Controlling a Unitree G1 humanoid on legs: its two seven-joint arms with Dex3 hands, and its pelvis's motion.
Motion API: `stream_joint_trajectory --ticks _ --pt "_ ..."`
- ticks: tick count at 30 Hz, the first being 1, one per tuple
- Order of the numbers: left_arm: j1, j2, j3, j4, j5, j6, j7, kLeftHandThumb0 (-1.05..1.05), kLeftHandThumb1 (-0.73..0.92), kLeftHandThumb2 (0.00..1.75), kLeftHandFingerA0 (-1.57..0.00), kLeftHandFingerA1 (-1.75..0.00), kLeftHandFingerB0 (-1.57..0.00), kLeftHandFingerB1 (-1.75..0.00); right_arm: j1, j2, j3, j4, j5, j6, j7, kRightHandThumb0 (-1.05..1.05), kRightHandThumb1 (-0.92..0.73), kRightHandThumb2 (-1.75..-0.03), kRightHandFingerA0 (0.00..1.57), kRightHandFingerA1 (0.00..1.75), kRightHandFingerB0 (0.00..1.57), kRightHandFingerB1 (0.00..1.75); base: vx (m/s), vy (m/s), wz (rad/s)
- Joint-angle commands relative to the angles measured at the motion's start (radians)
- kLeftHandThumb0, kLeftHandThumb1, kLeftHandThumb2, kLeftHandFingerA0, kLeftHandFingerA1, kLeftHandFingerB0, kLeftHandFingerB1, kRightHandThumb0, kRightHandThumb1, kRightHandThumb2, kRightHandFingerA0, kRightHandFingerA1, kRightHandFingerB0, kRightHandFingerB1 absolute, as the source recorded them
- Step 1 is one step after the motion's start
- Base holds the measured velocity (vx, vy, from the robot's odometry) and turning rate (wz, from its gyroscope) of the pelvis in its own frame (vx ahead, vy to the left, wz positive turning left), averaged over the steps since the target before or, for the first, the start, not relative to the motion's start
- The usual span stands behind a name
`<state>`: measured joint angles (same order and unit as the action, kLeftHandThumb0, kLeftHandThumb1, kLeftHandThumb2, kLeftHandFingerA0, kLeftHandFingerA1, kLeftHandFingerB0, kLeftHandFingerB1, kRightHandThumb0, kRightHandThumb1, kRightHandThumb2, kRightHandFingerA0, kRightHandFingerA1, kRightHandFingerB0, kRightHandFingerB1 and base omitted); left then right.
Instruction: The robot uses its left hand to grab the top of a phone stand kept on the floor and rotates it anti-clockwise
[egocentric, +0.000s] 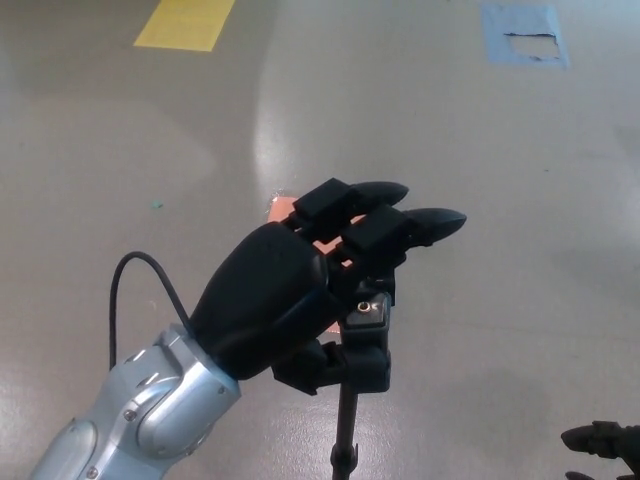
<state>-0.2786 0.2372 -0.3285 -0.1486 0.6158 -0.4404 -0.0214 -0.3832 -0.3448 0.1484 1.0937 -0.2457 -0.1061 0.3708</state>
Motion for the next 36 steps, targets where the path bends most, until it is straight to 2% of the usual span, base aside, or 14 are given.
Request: stream_joint_trajectory --ticks 1,3,4,5,6,9,10,11,16,21,30,32,33,36 --pt "-0.015 0.015 0.007 0.006 -0.001 -0.029 0.007 -0.42 0.46 0.64 -0.21 -0.38 -0.27 -0.39 -0.005 -0.017 -0.004 0.004 0.007 0.013 0.007 -0.6 -0.67 -0.88 0.48 0.53 0.07 0.32 0.0 0.0 0.0" --pt "-0.016 0.016 0.006 0.003 0.002 -0.022 0.001 -0.33 0.53 0.64 -0.24 -0.38 -0.34 -0.39 -0.006 -0.017 -0.004 0.005 0.006 0.01 0.005 -0.6 -0.67 -0.88 0.48 0.54 0.07 0.32 0.0 0.0 0.0" --pt "-0.016 0.016 0.006 -0.004 -0.007 -0.01 -0.014 -0.15 0.61 0.58 -0.4 -0.38 -0.49 -0.37 -0.007 -0.016 -0.005 0.007 0.008 0.01 0.005 -0.59 -0.67 -0.88 0.47 0.53 0.07 0.31 0.0 0.0 0.0" --pt "-0.016 0.017 0.006 -0.009 -0.014 -0.002 -0.026 -0.15 0.61 0.58 -0.4 -0.38 -0.49 -0.37 -0.008 -0.015 -0.006 0.008 0.009 0.011 0.006 -0.59 -0.67 -0.88 0.47 0.53 0.07 0.31 0.0 0.0 0.0" --pt "-0.015 0.014 0.006 -0.006 -0.03 -0.003 -0.03 -0.04 0.66 0.6 -0.67 -0.42 -0.65 -0.4 -0.009 -0.015 -0.005 0.009 0.008 0.013 0.005 -0.59 -0.67 -0.88 0.49 0.53 0.06 0.32 0.0 0.0 0.0" --pt "-0.017 0.007 0.013 0.002 -0.031 -0.012 -0.013 -0.03 0.66 0.62 -0.72 -0.44 -0.72 -0.42 -0.016 -0.015 -0.002 0.012 0.003 0.014 0.0 -0.59 -0.67 -0.87 0.49 0.53 0.07 0.32 0.0 0.0 0.0" --pt "-0.021 0.008 0.013 0.011 -0.023 -0.024 0.0 -0.15 0.61 0.59 -1.02 -0.59 -0.85 -0.46 -0.017 -0.015 -0.002 0.013 0.002 0.014 -0.002 -0.59 -0.67 -0.88 0.5 0.53 0.06 0.33 0.0 0.0 0.0" --pt "-0.032 0.014 0.011 0.027 -0.008 -0.044 0.014 -0.19 0.63 0.59 -1.0 -0.84 -0.91 -0.48 -0.02 -0.015 0.001 0.012 -0.001 0.015 -0.006 -0.59 -0.67 -0.88 0.48 0.53 0.06 0.33 0.0 0.0 0.0" --pt "-0.04 0.027 0.01 0.024 0.02 -0.031 0.004 -0.15 0.66 0.6 -0.98 -0.74 -0.97 -0.51 -0.026 -0.018 0.003 0.01 -0.003 0.017 -0.006 -0.6 -0.68 -0.88 0.5 0.53 0.07 0.33 0.0 0.0 0.0" --pt "-0.038 0.022 0.011 0.036 0.012 -0.043 0.015 -0.17 0.73 0.63 -0.95 -0.84 -0.98 -0.53 -0.024 -0.019 0.003 0.001 -0.001 0.015 -0.002 -0.6 -0.68 -0.89 0.5 0.53 0.06 0.33 0.0 0.0 0.0" --pt "-0.04 0.016 0.012 0.054 -0.011 -0.056 0.012 -0.2 0.74 0.63 -0.97 -0.83 -0.97 -0.56 -0.031 -0.019 -0.001 0.008 0.002 0.007 0.003 -0.61 -0.67 -0.89 0.5 0.54 0.07 0.33 0.0 0.0 0.0" --pt "-0.039 0.011 0.012 0.056 -0.036 -0.053 -0.004 -0.21 0.74 0.63 -0.98 -0.84 -0.97 -0.55 -0.033 -0.02 0.002 0.004 -0.001 0.014 0.002 -0.61 -0.67 -0.89 0.5 0.54 0.07 0.33 0.0 0.0 0.0" --pt "-0.036 0.005 0.011 0.053 -0.073 -0.039 -0.029 -0.26 0.78 0.63 -0.99 -0.99 -0.99 -0.53 -0.034 -0.02 0.001 0.003 0.0 0.014 0.003 -0.61 -0.67 -0.89 0.5 0.54 0.06 0.33 0.0 0.0 0.0" --pt "-0.024 -0.016 0.012 0.034 -0.178 0.021 -0.099 -0.29 0.76 0.63 -1.06 -0.89 -1.0 -0.54 -0.038 -0.02 0.003 0.003 -0.002 0.013 0.003 -0.62 -0.67 -0.89 0.5 0.54 0.07 0.33 0.0 0.0 0.0"
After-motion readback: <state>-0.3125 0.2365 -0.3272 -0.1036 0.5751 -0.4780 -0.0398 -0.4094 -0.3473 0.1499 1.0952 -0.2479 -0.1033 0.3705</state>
